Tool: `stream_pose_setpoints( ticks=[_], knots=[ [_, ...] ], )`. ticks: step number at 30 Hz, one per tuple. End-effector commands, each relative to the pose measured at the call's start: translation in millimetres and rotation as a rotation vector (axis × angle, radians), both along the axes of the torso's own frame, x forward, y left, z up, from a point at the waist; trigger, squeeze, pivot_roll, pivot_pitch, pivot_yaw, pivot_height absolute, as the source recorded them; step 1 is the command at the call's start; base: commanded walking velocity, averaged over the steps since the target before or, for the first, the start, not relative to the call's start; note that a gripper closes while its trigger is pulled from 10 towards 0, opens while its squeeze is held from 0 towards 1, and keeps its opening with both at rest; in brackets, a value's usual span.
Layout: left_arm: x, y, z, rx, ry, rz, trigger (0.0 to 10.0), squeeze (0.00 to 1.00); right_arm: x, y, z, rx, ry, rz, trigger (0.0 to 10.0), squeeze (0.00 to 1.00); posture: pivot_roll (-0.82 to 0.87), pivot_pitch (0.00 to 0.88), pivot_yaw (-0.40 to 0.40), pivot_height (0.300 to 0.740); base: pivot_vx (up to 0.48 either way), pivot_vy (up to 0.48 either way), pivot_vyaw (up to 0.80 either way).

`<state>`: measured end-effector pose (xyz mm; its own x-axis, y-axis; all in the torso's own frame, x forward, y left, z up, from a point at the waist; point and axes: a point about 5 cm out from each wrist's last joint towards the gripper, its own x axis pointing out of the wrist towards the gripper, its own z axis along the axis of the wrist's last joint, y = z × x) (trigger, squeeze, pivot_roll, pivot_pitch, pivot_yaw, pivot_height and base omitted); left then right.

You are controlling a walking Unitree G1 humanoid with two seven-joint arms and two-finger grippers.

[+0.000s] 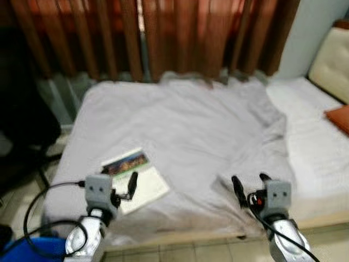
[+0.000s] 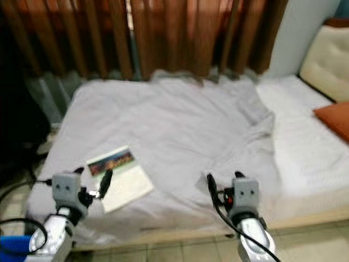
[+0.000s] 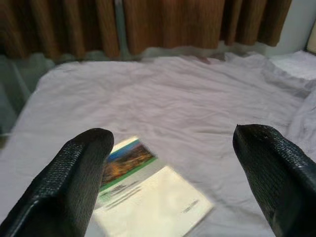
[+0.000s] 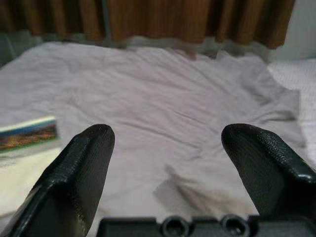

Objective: Clean up the room

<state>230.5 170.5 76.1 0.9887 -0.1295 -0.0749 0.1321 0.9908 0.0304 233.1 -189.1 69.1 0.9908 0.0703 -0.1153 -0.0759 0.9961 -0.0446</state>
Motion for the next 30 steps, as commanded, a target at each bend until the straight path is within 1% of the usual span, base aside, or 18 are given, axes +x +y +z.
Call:
stream_pose_setpoints(
  ticks=[1,2,4,5,7,16,18,25,26,30],
  knots=[
    [0.4,4.3,0.6,0.043,-0.013,0.032,10.0,0.0,5.3,6.0,2.6,0.028,-0.003,0.028,10.0,0.0,0.04,0.0,-0.058,0.74,0.0,0.0,0.0],
    [1.6,2.0,0.5,0.025,0.008,0.021,10.0,0.0,6.3,9.3,2.1,0.034,0.004,0.044,10.0,0.0,0.04,0.0,-0.059,0.74,0.0,0.0,0.0],
    [2.3,0.8,1.3,0.015,0.005,0.015,10.0,0.0,6.7,10.6,1.4,0.037,0.009,0.05,10.0,0.0,0.04,0.0,-0.059,0.74,0.0,0.0,0.0],
    [3.7,-0.4,1.0,-0.012,0.015,0.024,10.0,0.0,7.0,13.7,-0.3,0.039,0.021,0.067,10.0,0.0,0.04,0.0,-0.059,0.74,0.469,0.0,0.0],
    [4.2,-0.5,0.0,-0.025,0.025,0.032,10.0,0.0,6.9,15.9,-0.8,0.04,0.025,0.076,10.0,0.0,0.04,0.0,-0.058,0.74,0.474,0.0,0.0],
    [6.9,-1.0,-2.2,-0.037,0.04,0.035,10.0,0.0,9.7,19.3,-0.2,0.038,0.027,0.096,10.0,0.0,0.03,0.0,-0.05,0.74,0.48,0.0,0.0],
    [7.5,-2.7,-2.3,-0.053,0.047,0.034,10.0,0.0,10.9,18.5,-0.1,0.032,0.029,0.102,10.0,0.0,0.02,0.003,-0.049,0.74,0.48,0.0,0.0],
    [6.3,-4.5,-4.2,-0.084,0.06,0.048,10.0,0.0,11.2,19.5,-1.2,0.029,0.04,0.116,10.0,0.0,0.02,0.007,-0.049,0.74,0.477,0.0,0.0],
    [5.1,-3.7,-4.5,-0.095,0.062,0.065,10.0,0.0,10.7,21.1,-1.8,0.031,0.046,0.13,10.0,0.0,0.02,0.009,-0.05,0.74,0.446,0.0,0.0],
    [4.5,-4.1,-4.6,-0.088,0.063,0.064,10.0,0.0,10.4,22.8,-3.4,0.033,0.059,0.147,10.0,0.0,0.03,0.014,-0.053,0.74,0.442,0.0,0.0]
  ],
)
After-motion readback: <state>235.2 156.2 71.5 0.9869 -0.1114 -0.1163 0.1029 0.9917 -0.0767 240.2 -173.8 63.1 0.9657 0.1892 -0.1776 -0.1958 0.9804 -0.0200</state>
